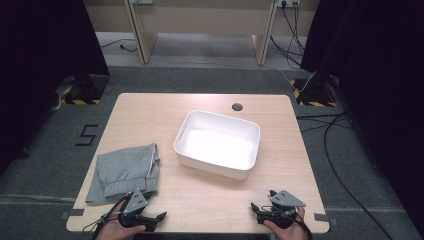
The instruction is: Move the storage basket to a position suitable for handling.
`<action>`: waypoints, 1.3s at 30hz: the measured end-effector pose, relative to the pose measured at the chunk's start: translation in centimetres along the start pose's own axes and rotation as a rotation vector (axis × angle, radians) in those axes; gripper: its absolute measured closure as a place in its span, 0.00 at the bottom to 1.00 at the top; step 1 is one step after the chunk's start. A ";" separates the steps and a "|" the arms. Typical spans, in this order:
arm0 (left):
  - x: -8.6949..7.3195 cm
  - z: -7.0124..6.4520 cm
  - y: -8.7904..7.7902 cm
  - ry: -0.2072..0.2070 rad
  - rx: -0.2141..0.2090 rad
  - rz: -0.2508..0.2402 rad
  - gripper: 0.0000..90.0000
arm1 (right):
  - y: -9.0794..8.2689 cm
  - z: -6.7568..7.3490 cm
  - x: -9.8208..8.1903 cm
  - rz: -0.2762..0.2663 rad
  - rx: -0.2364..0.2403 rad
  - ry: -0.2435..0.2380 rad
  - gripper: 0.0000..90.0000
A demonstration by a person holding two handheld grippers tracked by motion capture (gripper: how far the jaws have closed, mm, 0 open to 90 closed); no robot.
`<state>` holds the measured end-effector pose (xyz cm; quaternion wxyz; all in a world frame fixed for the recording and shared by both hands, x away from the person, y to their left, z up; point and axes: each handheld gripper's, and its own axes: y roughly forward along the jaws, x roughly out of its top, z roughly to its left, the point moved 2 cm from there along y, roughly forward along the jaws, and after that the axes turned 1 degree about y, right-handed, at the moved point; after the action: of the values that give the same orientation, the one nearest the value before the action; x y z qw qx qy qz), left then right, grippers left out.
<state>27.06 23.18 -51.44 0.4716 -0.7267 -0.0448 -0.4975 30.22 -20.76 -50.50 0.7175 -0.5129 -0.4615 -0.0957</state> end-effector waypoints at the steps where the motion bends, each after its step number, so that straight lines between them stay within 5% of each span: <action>1: 0.1 0.0 0.0 -0.004 0.003 0.006 0.13 | -0.1 0.0 0.0 0.001 -0.001 0.005 0.20; 8: 0.5 -0.3 -0.2 -0.034 -0.031 0.021 0.18 | -0.6 -0.4 0.5 -0.018 -0.024 0.015 0.24; 24: 4.5 -0.4 -2.3 -0.043 -0.021 -0.077 0.18 | -1.8 -1.2 2.7 -0.048 -0.061 0.031 0.26; 39: 10.4 2.7 -0.7 -0.043 0.037 -0.122 0.19 | -2.7 -1.8 7.1 -0.090 -0.059 -0.003 0.29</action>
<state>33.77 21.36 -43.19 0.4526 -0.7242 -0.1086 -0.5087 33.58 -21.09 -43.45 0.6965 -0.5126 -0.4821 -0.1408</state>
